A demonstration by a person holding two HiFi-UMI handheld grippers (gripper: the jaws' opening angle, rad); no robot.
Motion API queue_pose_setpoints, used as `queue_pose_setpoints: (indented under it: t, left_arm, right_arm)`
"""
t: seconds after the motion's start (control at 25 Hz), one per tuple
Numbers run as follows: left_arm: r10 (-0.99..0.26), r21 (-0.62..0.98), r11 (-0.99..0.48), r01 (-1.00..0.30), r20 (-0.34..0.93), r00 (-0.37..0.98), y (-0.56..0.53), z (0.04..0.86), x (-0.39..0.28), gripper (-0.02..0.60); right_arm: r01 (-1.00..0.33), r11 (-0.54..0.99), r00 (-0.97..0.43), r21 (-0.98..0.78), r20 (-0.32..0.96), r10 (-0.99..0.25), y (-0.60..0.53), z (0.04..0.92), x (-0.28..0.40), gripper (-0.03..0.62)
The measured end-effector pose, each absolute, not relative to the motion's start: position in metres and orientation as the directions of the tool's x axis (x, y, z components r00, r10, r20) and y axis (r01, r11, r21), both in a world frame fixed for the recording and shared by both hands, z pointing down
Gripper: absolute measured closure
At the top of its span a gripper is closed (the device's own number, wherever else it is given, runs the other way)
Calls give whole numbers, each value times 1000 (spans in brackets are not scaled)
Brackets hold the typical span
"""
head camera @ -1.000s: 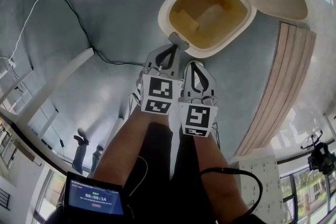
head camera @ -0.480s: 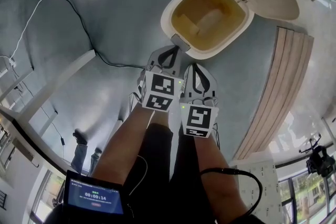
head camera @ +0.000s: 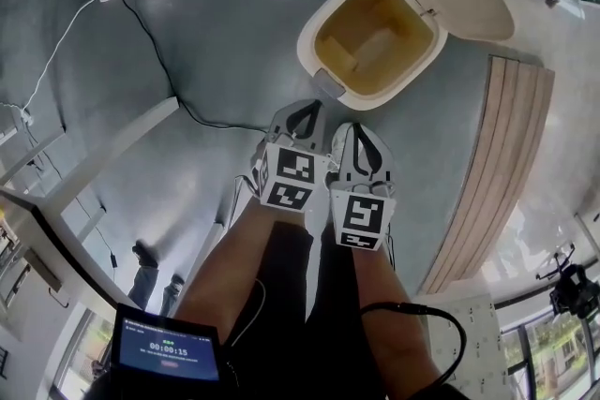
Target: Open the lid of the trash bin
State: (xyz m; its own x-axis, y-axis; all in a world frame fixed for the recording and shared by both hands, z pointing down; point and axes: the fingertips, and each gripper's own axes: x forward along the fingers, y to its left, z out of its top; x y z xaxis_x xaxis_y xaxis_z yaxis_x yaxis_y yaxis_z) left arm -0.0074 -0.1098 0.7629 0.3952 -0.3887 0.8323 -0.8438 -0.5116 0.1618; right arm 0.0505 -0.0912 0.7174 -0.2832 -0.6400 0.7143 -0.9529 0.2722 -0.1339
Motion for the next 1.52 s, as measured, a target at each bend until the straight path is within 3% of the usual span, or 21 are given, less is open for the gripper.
queue_pose_setpoints:
  t: [0.48, 1.0, 1.52]
  left_arm:
    - [-474, 161, -481, -862, 780, 410, -113, 669, -10, 583]
    - [-671, 126, -414, -902, 627, 396, -137, 483, -38, 583]
    - [-757, 87, -397, -914, 531, 380, -84, 367, -92, 583]
  right_arm:
    - [-960, 247, -270, -135, 685, -677, -90, 643, 48, 594]
    - [-958, 281, -264, -62, 581, -770, -98, 483, 54, 594]
    - [-967, 235, -252, -101, 539, -804, -40, 378, 37, 594]
